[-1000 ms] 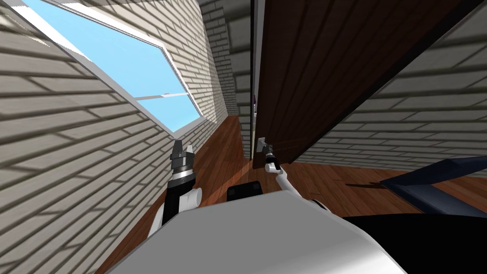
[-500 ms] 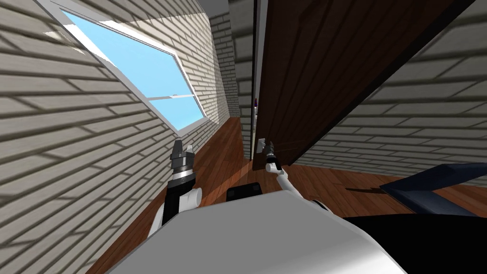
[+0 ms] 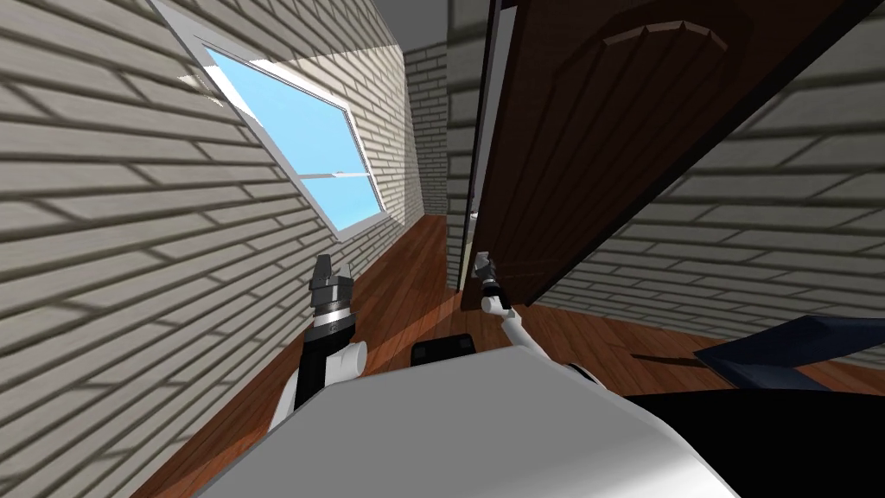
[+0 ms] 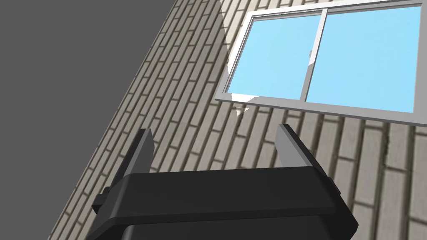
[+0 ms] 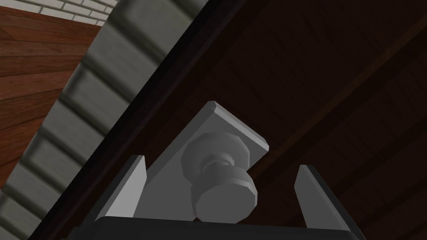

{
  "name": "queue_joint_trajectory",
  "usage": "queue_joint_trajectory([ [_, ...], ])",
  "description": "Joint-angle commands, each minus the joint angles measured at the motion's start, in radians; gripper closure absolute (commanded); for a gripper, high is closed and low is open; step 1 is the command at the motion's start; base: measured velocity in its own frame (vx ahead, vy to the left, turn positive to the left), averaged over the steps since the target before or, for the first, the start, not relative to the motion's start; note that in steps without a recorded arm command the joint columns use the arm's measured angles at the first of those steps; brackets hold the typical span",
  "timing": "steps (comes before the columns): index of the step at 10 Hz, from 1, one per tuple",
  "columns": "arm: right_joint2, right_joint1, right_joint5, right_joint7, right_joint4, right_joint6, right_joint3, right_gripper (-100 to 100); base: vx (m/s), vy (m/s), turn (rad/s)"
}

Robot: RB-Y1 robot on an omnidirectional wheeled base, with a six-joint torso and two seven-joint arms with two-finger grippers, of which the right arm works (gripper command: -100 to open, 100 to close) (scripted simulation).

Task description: Pull the door open

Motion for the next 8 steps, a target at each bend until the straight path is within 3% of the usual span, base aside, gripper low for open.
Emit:
queue_joint_trajectory([
  [1, -0.003, 0.003, -0.015, -0.029, -0.005, 0.005, 0.004, -100, -0.058, -0.033, 0.032],
  [3, -0.013, 0.008, -0.068, -0.094, -0.017, 0.014, 0.019, -100, -0.061, -0.037, 0.084],
  [4, -0.013, 0.008, -0.068, -0.105, -0.017, 0.014, 0.019, -100, -0.051, -0.030, 0.020],
  [6, -0.024, 0.013, -0.121, -0.170, -0.028, 0.024, 0.034, -100, -0.077, -0.035, 0.074],
  [7, -0.024, 0.013, -0.121, -0.181, -0.028, 0.024, 0.034, -100, -0.064, -0.029, 0.029],
  [8, -0.029, 0.016, -0.146, -0.219, -0.033, 0.029, 0.041, -100, -0.064, -0.023, 0.035],
])
